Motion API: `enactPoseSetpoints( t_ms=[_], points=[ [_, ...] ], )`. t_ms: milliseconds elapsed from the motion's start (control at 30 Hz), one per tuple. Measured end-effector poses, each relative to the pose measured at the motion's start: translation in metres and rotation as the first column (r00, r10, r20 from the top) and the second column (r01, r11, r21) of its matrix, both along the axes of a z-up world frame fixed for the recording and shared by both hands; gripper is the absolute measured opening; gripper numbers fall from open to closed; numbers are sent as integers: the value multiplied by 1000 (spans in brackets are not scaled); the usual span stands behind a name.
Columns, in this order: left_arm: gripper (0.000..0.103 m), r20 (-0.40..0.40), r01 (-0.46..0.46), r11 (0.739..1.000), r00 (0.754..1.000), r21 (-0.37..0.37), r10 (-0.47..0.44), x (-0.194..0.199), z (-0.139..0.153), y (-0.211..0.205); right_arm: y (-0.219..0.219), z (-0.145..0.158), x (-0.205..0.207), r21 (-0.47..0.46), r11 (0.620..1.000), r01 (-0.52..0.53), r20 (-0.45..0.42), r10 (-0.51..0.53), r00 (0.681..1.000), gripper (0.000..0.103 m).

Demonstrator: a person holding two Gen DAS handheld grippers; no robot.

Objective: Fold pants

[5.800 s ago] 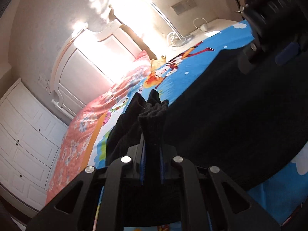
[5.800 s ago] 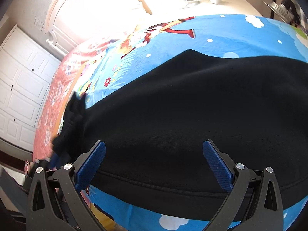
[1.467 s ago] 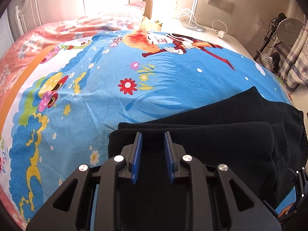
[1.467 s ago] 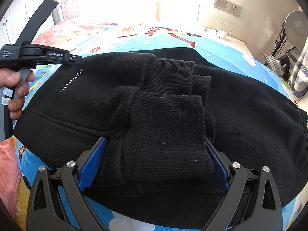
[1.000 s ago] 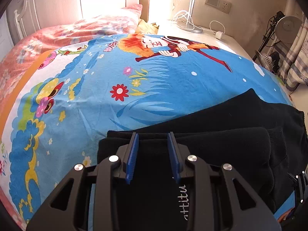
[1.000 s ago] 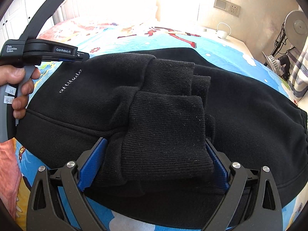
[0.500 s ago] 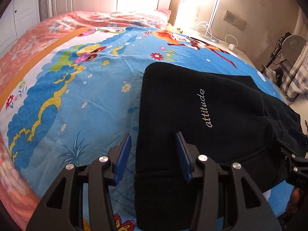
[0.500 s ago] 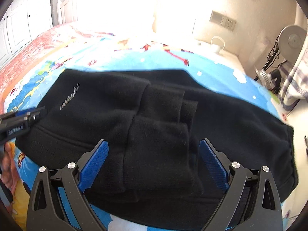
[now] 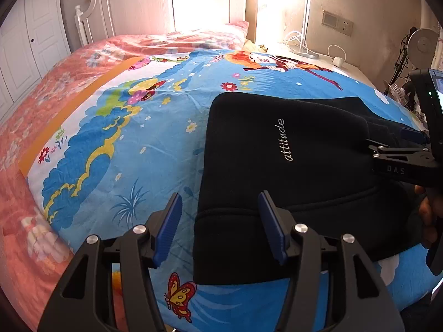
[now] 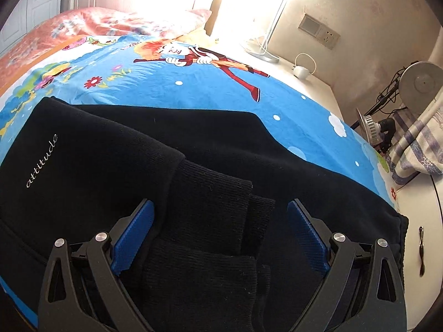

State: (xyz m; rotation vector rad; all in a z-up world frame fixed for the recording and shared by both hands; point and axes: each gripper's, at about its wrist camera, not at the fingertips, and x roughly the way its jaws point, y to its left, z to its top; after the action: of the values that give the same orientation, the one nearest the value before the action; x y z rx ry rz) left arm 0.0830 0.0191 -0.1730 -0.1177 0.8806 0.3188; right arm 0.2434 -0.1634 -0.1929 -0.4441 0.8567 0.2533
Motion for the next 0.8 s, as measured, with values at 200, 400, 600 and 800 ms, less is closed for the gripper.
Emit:
enactPoseSetpoints(
  t_ms=[200,400,600,800],
  points=[
    [58,7,-2,1000,1000,-8,2,0,-1,1,6,1,-2,-21,1000,9,3,-9,1000,92],
    [58,6,-4,1000,1000,-3,4,0,-1,0,6,23,-20,-22,1000,3,55,-1,998,92],
    [58,6,-3,1000,1000,1,3,1,-1,0,2,38,-64,11,998,-66,62,65,996,92],
    [58,4,-6,1000,1000,-2,6,1,-2,0,-8,-1,-70,-23,998,-60,-33,60,998,92]
  ],
)
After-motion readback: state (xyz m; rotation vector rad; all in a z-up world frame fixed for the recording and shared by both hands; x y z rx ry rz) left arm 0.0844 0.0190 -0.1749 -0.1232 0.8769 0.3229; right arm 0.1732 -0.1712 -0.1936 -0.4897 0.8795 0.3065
